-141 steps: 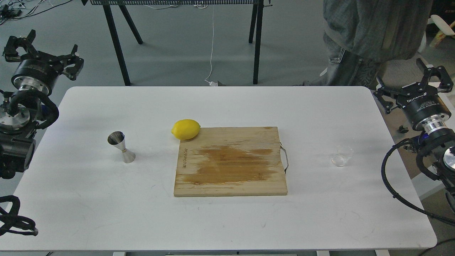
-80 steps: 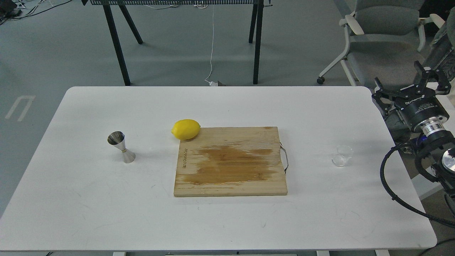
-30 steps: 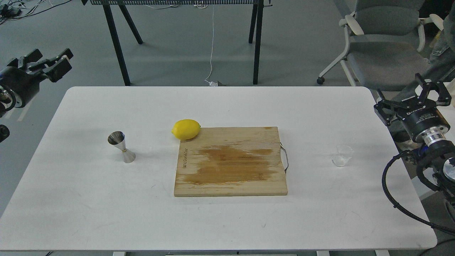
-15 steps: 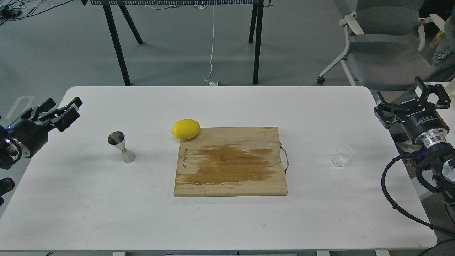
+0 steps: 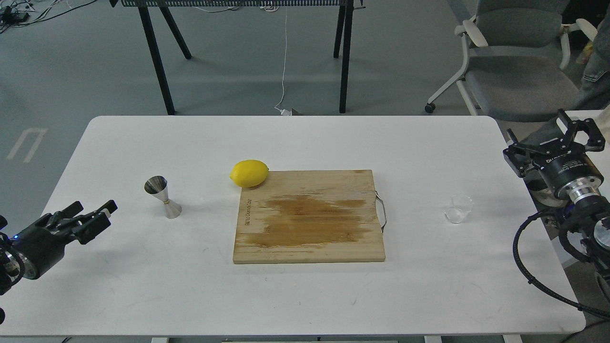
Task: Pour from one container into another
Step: 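Close the left hand around the steel jigger beside the board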
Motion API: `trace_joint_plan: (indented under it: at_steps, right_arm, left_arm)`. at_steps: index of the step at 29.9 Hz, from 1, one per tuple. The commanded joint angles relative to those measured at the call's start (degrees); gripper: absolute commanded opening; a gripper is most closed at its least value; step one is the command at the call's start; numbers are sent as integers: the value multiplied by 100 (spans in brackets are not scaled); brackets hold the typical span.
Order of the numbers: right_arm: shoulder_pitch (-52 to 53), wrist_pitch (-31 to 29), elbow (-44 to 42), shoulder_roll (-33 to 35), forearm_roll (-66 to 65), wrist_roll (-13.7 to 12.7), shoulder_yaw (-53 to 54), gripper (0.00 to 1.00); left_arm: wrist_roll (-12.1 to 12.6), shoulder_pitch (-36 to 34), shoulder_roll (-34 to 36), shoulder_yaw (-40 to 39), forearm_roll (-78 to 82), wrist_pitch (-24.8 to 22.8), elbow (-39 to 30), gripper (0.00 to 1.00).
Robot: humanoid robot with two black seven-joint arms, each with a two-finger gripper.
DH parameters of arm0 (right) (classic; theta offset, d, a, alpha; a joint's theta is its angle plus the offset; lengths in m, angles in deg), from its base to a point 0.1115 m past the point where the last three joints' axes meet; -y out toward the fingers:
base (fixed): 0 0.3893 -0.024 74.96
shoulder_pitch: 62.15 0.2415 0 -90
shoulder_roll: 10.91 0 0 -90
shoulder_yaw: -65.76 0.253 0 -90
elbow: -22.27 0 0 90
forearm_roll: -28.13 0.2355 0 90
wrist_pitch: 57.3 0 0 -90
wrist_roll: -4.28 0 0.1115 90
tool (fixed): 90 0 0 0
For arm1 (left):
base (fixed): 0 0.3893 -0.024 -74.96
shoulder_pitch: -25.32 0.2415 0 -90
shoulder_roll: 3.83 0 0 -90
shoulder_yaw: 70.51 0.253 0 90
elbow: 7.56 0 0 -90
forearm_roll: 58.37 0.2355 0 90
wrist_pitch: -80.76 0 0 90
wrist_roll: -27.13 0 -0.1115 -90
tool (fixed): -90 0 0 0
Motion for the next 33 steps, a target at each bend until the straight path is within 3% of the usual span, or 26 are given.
trace_joint_plan:
  at_steps: [1,18,33]
  right_arm:
    - [-1,0,8,-3,0,0,5,100]
    - [-1,0,-1,15,0,0,5,100]
    - [-1,0,-1,50,0,0,14,100]
  left_arm:
    - [0,210,-124,-83,42,-2,-67,99]
    - [0,553,-1143,-813,543,-2,82,99]
    - [0,369,-1926,-927,631,-2,1128,99]
